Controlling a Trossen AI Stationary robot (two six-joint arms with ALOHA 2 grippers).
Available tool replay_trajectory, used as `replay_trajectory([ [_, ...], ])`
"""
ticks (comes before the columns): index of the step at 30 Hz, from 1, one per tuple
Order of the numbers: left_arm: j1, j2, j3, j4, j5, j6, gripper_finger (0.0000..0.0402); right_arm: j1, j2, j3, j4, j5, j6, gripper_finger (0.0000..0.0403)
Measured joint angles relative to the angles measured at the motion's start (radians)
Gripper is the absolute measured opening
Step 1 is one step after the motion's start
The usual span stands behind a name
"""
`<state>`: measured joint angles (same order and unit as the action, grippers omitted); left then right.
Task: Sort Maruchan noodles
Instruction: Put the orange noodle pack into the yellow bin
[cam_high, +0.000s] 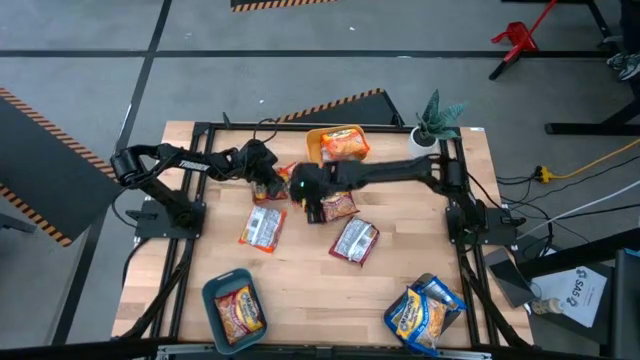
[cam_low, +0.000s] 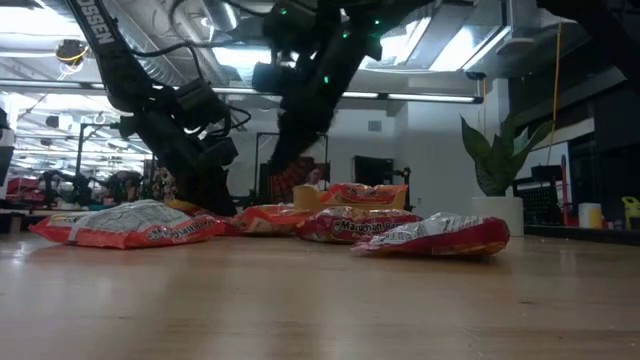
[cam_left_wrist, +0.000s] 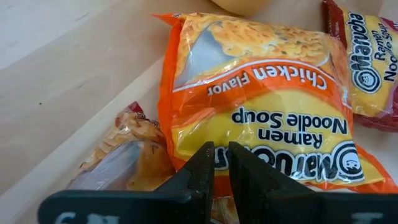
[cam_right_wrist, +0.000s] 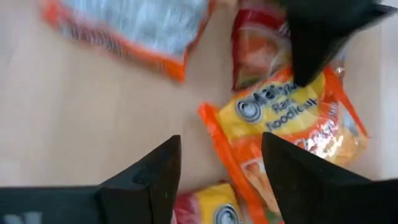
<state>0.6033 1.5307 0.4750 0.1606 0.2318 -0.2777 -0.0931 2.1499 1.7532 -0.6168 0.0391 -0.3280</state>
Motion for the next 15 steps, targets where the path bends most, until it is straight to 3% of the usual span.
replay_trajectory([
  [3,0.000,0.001,0.000,-0.001,-0.004,0.000,0.0042,0.032,0.031,-0.001,0.028,0.110,-0.086,0.0207],
  [11,0.001,0.052,0.002,0.034,0.017,-0.004,0.0042,0.056,0.061,-0.001,0.024,0.178,-0.102,0.0208],
  [15,0.001,0.054,0.002,0.042,0.023,-0.009,0.0042,0.053,0.061,-0.001,0.034,0.212,-0.107,0.0235],
])
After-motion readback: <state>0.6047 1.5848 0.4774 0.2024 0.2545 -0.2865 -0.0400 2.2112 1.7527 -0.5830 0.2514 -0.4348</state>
